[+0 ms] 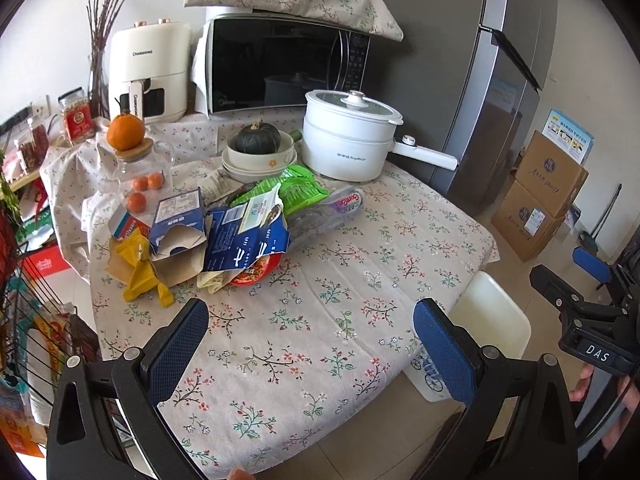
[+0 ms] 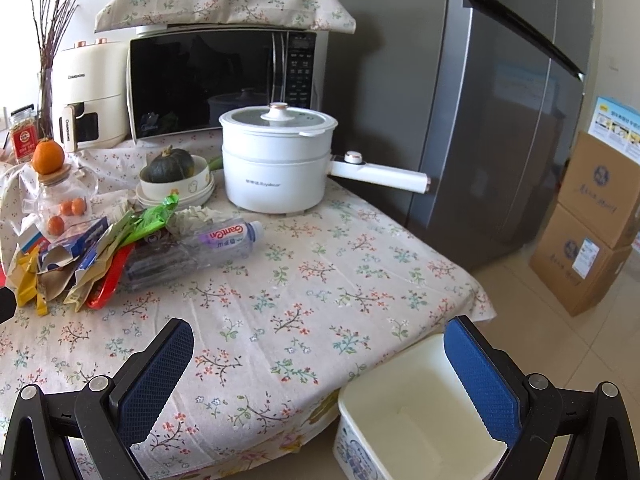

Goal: Collect trash
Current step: 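Reach the right tool to the cream snack pouch and grasp it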

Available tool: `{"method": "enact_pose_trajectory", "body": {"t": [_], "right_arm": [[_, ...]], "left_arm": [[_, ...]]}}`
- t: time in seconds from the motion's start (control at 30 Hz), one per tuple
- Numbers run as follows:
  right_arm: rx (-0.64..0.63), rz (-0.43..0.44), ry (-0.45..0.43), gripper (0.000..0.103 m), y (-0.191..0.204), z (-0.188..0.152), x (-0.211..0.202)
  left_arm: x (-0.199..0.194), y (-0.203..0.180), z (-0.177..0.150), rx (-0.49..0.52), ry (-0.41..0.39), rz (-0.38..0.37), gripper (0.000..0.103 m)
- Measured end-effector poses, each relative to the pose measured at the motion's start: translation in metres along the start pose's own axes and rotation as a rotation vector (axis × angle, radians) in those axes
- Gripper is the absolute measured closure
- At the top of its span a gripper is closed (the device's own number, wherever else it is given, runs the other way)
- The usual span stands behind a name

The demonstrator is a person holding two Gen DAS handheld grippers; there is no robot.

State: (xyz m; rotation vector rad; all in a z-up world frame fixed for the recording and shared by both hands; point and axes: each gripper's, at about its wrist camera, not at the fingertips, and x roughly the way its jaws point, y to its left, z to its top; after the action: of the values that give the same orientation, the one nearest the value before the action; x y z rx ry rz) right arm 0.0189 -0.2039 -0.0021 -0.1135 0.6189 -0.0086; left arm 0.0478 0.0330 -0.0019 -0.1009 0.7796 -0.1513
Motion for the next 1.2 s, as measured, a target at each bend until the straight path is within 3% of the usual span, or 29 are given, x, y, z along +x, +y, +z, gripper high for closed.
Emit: {"method": "enact_pose_trajectory", "body": {"t": [0.13,0.27,0.33,0.4,0.53,0.73,0.87,1.0,1.1,1.2], "right_arm": [[-0.073,0.074,0.105,0.0,0.015,0.021,0.026],[-0.067,0.159,0.186,0.0,0.023,0.04,0.059],[-0.046,0.21,0.256,0.0,0.027,0.047,0.085],[0.002,0.252,0.3,0.0,0.028,0.045,0.105],[0.015,0.323,0.407,0.0,0.032,0.029,0.131],[-0.007,0.285,0.408,0.0,0.03,0.035,0.144],[-0.001,0.267,0.424,0.0,0.025,0.035,0.155],[-0.008,0.255,0.427,0.0,0.023,0.032,0.158],[-0.022,0.241,0.426,0.0,0.021,0.03,0.157],[-0.02,0.237,0.425,0.0,0.019,0.029,0.155]], "left_arm": [[0.017,0.028,0.024,-0.036,0.049,0.058,0.0],[0.045,0.056,0.038,-0.064,0.107,0.083,0.0],[0.058,0.067,0.035,-0.083,0.105,0.043,0.008],[0.076,0.069,0.032,-0.077,0.145,0.003,0.023],[0.108,0.053,0.028,0.018,0.18,0.014,0.028],[0.145,0.03,0.028,0.193,0.158,0.144,0.032],[0.162,0.027,0.027,0.232,0.164,0.136,0.051],[0.165,0.027,0.03,0.227,0.143,0.146,0.083],[0.156,0.029,0.035,0.191,0.127,0.132,0.097],[0.139,0.029,0.041,0.16,0.087,0.111,0.103]]}}
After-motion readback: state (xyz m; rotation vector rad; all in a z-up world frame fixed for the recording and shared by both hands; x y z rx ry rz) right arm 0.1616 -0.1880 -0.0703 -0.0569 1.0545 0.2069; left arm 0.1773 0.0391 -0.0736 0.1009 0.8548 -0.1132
